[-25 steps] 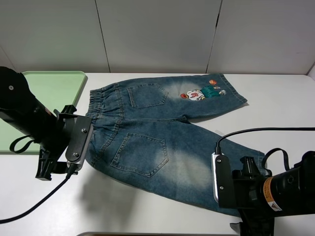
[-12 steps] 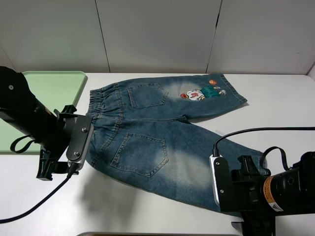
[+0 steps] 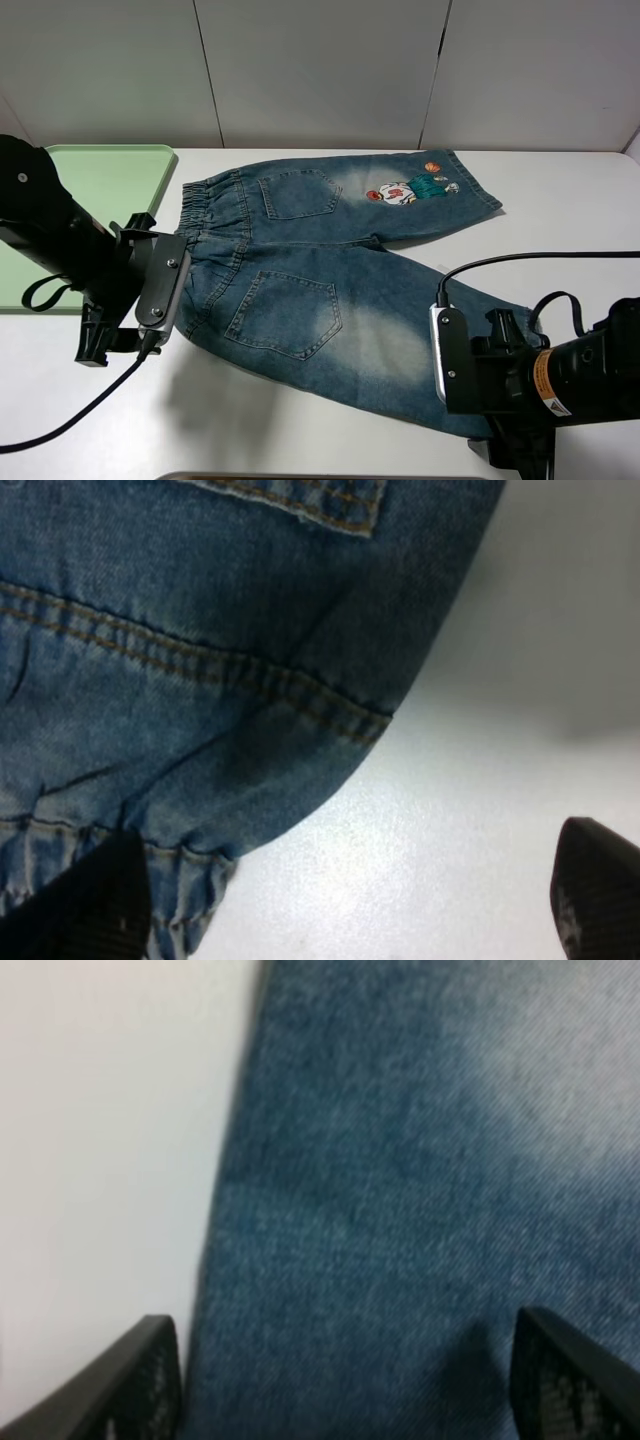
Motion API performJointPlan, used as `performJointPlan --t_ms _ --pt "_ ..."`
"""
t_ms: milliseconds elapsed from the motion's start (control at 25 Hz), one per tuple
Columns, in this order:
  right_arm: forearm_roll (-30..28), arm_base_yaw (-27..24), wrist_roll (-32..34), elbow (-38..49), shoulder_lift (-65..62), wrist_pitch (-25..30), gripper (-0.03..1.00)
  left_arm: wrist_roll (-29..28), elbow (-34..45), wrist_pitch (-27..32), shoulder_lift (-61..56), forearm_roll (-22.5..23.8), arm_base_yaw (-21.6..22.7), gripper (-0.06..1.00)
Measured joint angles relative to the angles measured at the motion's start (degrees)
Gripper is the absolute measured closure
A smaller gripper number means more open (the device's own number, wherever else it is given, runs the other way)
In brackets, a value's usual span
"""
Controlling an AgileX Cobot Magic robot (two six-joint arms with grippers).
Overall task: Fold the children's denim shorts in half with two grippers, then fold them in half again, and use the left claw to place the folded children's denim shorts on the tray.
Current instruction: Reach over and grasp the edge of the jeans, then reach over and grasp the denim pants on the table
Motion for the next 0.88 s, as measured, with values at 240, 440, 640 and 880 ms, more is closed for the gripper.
performJointPlan --t_ms 240,440,640,880 --pt "-1.4 -0.1 0.0 0.0 0.3 -1.9 0.61 0.0 0.0 -0.4 0.0 0.0 0.0 0.15" --pt "-4.1 -0.1 0.0 0.2 0.9 -0.9 0.99 0.0 0.0 -0.4 0.0 0.0 0.0 0.15" --pt "-5.4 -0.1 0.0 0.0 0.9 1.0 0.99 0.0 0.0 -0.4 0.0 0.0 0.0 0.15" --pt "-5.6 -0.1 0.1 -1.9 1.0 10.0 0.99 0.1 0.0 1.7 0.0 0.6 0.0 0.15"
